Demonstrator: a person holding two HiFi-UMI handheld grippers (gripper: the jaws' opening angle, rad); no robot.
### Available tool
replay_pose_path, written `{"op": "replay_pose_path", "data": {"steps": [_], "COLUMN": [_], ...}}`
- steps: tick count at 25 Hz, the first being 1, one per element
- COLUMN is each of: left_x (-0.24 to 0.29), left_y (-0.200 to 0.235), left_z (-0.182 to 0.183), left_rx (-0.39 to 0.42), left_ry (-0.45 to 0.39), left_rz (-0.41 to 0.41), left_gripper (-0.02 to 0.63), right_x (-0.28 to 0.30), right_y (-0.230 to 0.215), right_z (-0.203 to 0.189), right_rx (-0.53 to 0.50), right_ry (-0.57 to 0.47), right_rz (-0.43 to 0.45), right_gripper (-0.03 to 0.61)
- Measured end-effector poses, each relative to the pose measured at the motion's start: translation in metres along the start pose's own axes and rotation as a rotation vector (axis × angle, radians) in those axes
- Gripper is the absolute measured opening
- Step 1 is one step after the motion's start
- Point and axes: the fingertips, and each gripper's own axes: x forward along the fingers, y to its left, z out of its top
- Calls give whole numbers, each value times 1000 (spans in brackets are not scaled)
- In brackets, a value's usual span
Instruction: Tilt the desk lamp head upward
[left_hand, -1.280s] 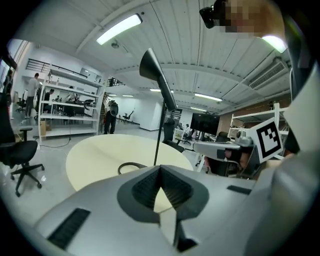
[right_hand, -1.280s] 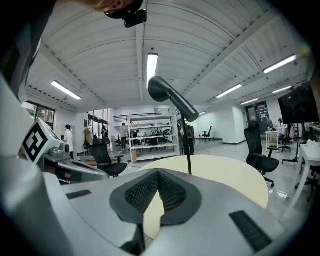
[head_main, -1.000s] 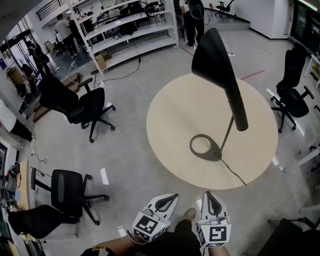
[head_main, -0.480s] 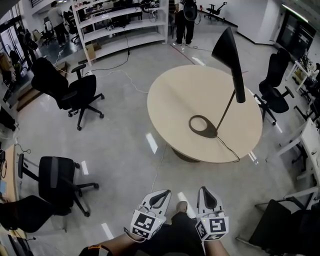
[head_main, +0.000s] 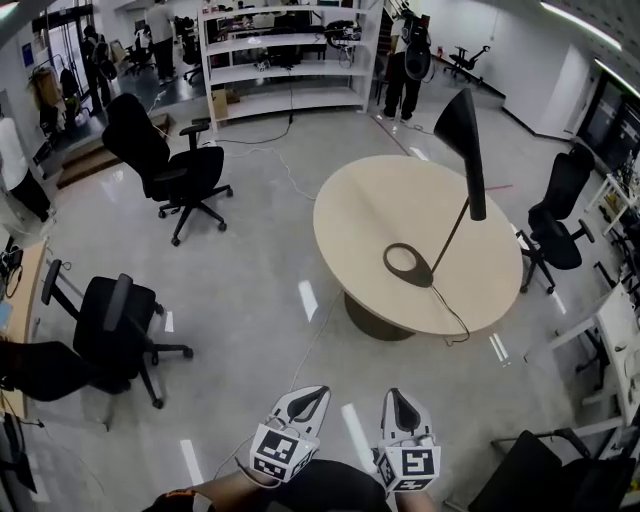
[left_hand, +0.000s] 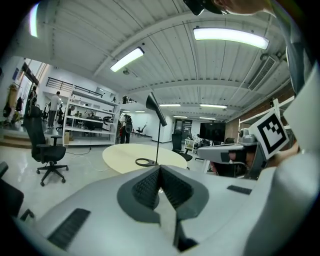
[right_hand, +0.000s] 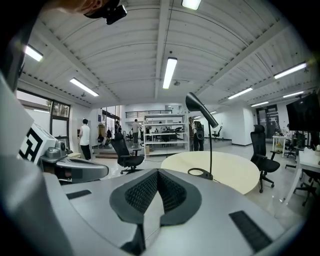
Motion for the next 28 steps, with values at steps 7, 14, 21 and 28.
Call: {"op": "replay_pose_path", "data": {"steps": [7,14,21,28], "left_x": [-19,-45,-62,-79], "left_y": [-106,-173,-187,-189], "left_z": [-28,-53,-49,-50], "left_rx": [-21,-9,20,34], "left_ry": [-8,-3,-16,-36], "left_rz": [48,82,119,148], "left_gripper": [48,48,48,48], "right_x": [-97,-165,-194,-206], "right_y": [-43,-55,-51,-41], "right_z": [-20,-41,-41,-44], "right_rx": [-15,1,-13,-15], "right_ry": [-12,-33,-51,-52], "right_rz": [25,58,52,58], "right_gripper": [14,14,14,14]}}
